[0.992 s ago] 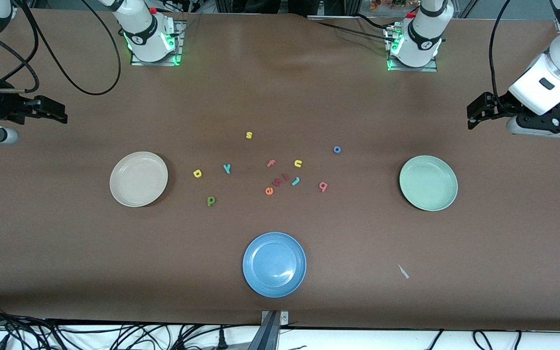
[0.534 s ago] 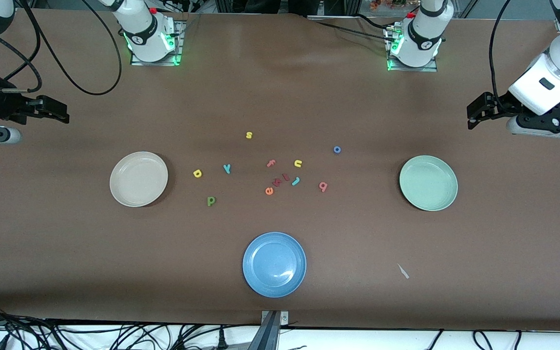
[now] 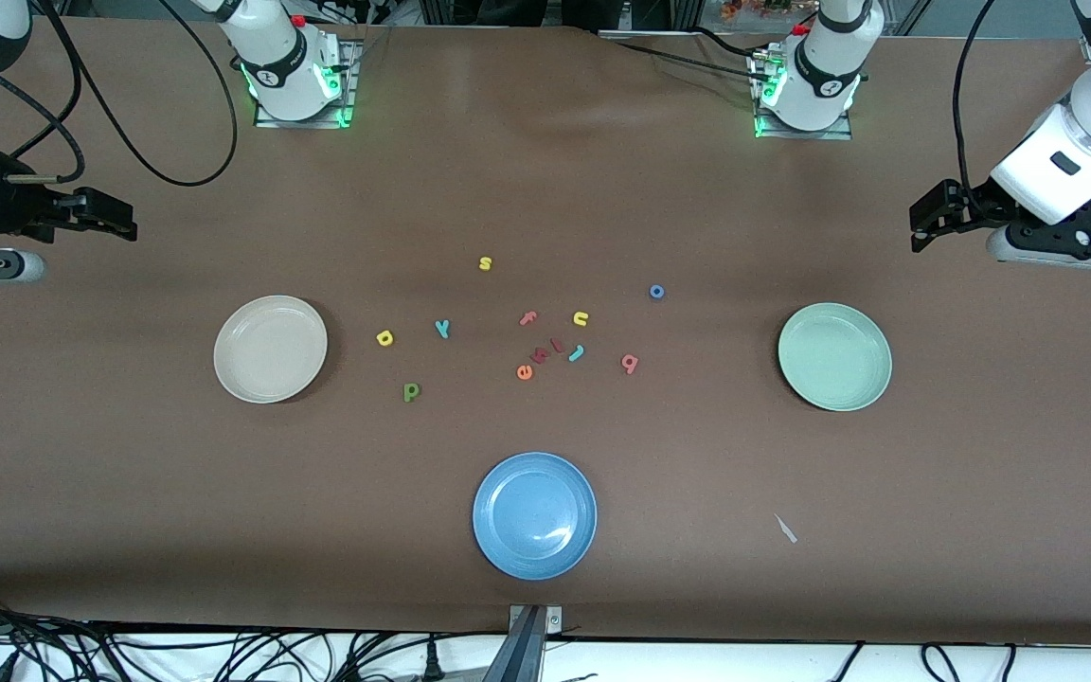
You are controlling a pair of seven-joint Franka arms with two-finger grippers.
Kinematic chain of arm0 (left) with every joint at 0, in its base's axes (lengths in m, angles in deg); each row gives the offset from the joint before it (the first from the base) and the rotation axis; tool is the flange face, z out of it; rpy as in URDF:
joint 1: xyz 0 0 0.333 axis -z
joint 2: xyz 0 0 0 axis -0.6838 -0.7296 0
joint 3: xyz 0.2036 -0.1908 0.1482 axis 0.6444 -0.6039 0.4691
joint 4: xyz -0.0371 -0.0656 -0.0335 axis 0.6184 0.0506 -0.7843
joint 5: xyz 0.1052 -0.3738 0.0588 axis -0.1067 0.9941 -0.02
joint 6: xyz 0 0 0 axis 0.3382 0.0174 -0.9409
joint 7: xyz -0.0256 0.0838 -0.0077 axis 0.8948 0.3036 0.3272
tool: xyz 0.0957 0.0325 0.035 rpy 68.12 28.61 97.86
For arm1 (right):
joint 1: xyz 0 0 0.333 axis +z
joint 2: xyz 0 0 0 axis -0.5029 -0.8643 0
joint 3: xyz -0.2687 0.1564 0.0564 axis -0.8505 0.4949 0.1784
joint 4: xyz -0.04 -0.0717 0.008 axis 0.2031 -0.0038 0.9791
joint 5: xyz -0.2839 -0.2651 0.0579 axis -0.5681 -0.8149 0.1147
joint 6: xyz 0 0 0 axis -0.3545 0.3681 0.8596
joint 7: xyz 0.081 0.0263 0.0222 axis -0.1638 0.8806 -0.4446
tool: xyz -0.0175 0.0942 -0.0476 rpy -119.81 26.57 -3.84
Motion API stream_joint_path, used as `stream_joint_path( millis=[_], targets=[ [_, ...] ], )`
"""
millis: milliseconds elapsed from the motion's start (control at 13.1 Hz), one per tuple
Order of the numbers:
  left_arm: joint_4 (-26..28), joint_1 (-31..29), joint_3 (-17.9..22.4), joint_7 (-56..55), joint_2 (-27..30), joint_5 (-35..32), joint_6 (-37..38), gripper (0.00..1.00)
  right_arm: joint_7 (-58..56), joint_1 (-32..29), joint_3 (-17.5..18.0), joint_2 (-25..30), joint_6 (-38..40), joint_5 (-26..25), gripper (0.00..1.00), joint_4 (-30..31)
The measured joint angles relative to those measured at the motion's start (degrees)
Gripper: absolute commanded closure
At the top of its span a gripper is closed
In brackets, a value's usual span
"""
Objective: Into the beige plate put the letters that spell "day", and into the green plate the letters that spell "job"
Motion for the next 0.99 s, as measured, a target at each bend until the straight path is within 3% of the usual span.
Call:
stream_joint_path(
  millis=[992],
  targets=[
    [0.0, 0.0, 0.0, 0.0, 0.0, 0.0, 0.0, 0.00, -0.5, 1.6, 0.6, -1.0, 0.1, 0.1, 0.00, 0.0]
  ],
)
